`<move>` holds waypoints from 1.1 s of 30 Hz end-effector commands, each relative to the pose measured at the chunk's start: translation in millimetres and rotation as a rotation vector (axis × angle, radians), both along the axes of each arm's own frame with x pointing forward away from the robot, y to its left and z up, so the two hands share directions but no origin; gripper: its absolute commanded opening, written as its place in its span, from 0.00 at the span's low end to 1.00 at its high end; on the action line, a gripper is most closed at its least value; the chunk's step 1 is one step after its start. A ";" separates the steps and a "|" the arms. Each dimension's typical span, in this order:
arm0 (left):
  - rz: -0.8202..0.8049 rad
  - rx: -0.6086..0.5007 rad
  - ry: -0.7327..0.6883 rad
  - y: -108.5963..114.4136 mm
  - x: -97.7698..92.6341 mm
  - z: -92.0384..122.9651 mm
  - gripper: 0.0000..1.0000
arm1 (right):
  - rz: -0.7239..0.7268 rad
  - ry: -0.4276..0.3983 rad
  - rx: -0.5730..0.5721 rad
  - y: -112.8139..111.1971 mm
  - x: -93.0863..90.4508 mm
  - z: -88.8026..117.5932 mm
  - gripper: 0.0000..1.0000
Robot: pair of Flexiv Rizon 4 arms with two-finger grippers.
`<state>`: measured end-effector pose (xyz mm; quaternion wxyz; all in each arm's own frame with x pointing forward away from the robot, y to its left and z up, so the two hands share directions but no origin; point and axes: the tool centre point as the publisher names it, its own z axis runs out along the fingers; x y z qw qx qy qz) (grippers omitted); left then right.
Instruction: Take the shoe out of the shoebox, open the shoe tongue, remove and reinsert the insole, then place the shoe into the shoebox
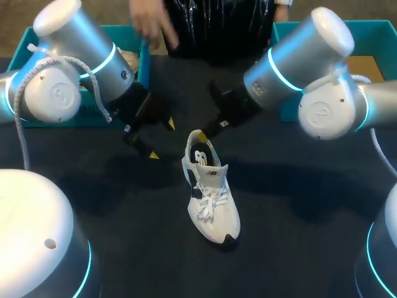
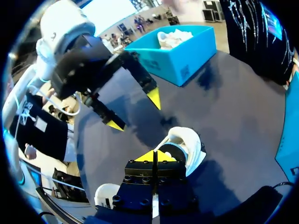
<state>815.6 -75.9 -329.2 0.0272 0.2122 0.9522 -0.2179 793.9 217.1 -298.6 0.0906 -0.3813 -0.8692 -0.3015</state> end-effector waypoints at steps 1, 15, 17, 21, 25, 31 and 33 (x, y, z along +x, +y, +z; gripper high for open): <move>0.001 0.003 -0.008 12.4 -8.2 13.1 1.00 | -0.080 -0.041 -0.110 1.9 -5.7 -0.1 0.00; 0.003 0.002 -0.011 31.2 -8.9 22.6 1.00 | -0.153 -0.016 -0.254 -0.1 -15.3 1.2 0.00; 0.007 0.006 -0.014 36.8 -5.9 24.5 1.00 | -0.153 -0.016 -0.254 -0.1 -15.3 1.2 0.00; 0.000 0.024 -0.008 44.6 -2.3 27.9 1.00 | -0.153 -0.016 -0.254 -0.1 -15.3 1.2 0.00; 0.008 0.031 -0.011 51.0 1.9 29.0 1.00 | -0.153 -0.016 -0.254 -0.1 -15.3 1.2 0.00; 0.023 0.024 -0.021 55.6 5.2 32.2 1.00 | -0.216 -0.012 -0.289 2.5 -14.0 -7.9 0.00; 0.032 0.024 -0.029 58.7 6.3 34.8 1.00 | -0.256 -0.019 -0.293 3.8 -14.0 -11.3 0.00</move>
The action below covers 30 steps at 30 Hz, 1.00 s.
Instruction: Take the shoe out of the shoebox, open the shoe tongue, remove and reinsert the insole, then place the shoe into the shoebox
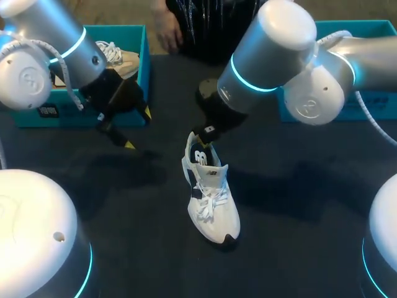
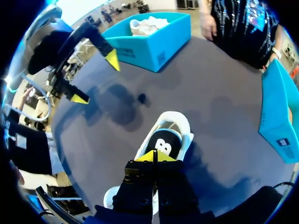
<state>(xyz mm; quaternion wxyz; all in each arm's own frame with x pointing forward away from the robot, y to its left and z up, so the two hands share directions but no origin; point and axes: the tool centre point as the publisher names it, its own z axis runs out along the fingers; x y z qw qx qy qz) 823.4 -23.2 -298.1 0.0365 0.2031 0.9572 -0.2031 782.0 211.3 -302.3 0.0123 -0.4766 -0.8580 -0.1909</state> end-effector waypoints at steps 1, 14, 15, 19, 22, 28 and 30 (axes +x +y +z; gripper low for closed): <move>0.009 -0.002 -0.011 7.3 -1.1 4.9 1.00 | -0.063 -0.029 -0.027 9.9 -1.9 -9.8 0.00; 0.019 0.002 -0.018 19.3 5.0 9.6 1.00 | -0.146 -0.005 -0.054 18.4 -4.2 -41.0 0.00; 0.020 0.002 -0.019 19.6 5.3 10.4 1.00 | -0.153 -0.004 -0.063 18.2 -4.6 -42.6 0.00; 0.024 0.003 -0.021 22.3 7.0 9.4 1.00 | -0.163 0.004 -0.071 16.7 -4.8 -46.7 0.00; 0.035 -0.011 -0.023 23.8 8.5 10.6 1.00 | -0.166 0.009 -0.079 14.8 -4.5 -47.9 0.00; 0.038 -0.018 -0.020 29.7 11.8 12.6 1.00 | -0.172 0.014 -0.093 11.9 -5.0 -47.9 0.00; 0.045 -0.039 -0.010 32.0 12.2 12.5 1.00 | -0.175 0.014 -0.103 10.8 -5.3 -48.3 0.00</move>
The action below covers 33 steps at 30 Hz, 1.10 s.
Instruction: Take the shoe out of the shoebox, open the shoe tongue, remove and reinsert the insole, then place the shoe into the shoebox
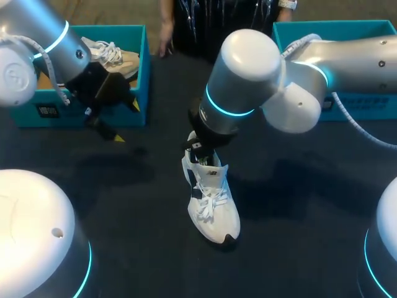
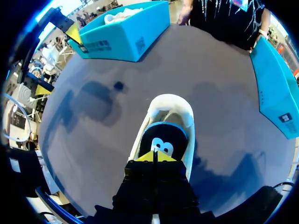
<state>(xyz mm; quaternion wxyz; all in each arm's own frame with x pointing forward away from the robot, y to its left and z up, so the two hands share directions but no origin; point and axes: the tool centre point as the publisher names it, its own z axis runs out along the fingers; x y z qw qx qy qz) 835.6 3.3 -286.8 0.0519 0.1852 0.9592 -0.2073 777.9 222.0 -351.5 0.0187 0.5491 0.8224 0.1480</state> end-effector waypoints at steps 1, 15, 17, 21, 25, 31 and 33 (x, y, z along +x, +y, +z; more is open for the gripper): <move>0.002 -0.034 0.014 6.7 0.2 1.4 1.00 | -0.008 0.001 -0.016 -0.8 -1.4 0.3 0.00; 0.008 -0.022 0.015 19.7 -1.5 9.6 1.00 | -0.050 0.011 -0.046 0.7 3.0 -12.7 0.00; 0.003 -0.021 0.020 19.9 -2.1 9.4 1.00 | -0.051 0.010 -0.057 2.7 5.0 -17.1 0.00; -0.003 -0.020 0.024 19.7 -2.2 10.2 1.00 | -0.059 0.013 -0.079 2.9 8.0 -26.3 0.00; -0.005 -0.016 0.016 20.5 0.0 13.8 1.00 | -0.062 0.021 -0.096 3.2 10.1 -36.8 0.00; -0.005 -0.002 0.008 21.9 1.6 17.4 1.00 | -0.067 0.042 -0.110 3.0 10.3 -47.8 0.00; -0.006 0.002 0.008 22.0 1.5 17.3 1.00 | -0.075 0.033 -0.111 2.3 8.5 -42.0 0.00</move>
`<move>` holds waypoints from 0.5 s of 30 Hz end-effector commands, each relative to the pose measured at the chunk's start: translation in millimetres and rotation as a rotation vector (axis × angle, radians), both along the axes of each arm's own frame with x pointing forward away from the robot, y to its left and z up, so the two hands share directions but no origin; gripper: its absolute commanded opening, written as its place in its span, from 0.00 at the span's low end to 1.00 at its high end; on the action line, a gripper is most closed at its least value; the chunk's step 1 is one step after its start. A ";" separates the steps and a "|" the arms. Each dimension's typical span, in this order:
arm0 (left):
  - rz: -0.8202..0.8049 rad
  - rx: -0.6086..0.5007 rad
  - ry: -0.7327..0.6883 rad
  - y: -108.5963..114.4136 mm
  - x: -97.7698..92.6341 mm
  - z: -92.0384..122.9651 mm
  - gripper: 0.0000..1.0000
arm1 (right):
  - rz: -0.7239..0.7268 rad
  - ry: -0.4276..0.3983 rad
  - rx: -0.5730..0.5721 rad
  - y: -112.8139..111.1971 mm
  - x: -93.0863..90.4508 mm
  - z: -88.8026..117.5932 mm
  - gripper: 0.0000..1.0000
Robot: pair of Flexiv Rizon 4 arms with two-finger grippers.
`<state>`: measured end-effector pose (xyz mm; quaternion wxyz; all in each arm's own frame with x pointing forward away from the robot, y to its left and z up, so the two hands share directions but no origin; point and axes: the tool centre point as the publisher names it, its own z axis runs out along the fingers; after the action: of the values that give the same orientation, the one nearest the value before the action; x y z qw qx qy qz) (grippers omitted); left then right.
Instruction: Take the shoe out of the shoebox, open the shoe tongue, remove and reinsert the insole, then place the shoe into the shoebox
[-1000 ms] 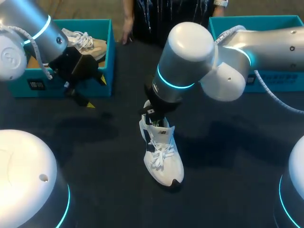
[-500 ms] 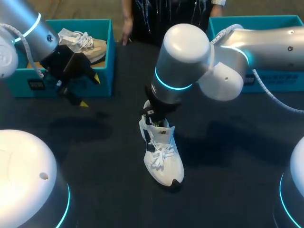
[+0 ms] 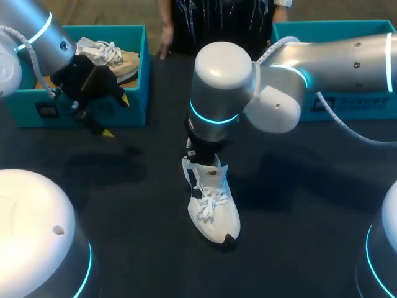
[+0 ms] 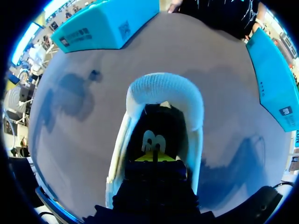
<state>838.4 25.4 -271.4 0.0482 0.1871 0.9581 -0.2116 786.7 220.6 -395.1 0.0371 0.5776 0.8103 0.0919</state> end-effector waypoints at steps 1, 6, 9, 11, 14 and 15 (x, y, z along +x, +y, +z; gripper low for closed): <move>0.000 0.010 0.000 -0.1 -1.4 1.7 1.00 | -0.008 -0.008 -0.001 3.4 -0.8 3.4 0.00; 0.001 0.011 0.007 -1.1 -2.4 -1.7 1.00 | -0.004 -0.020 0.009 3.2 -3.0 13.5 0.00; -0.002 0.011 0.011 -2.2 -2.2 -3.1 1.00 | 0.002 -0.027 0.037 4.0 0.5 16.0 0.00; -0.003 0.011 0.013 -2.5 -2.0 -3.8 1.00 | 0.009 -0.022 0.044 5.2 5.4 11.0 0.00; -0.006 0.012 0.013 -2.6 -1.8 -3.8 1.00 | 0.024 -0.010 0.068 7.7 11.6 6.7 0.00; -0.007 0.013 0.012 -2.6 -1.8 -3.7 1.00 | 0.025 -0.005 0.077 8.3 13.5 3.6 0.00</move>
<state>835.8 23.3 -274.8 0.0416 0.1885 0.9588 -0.2085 793.0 230.7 -380.7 0.0315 0.5703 0.8121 0.1191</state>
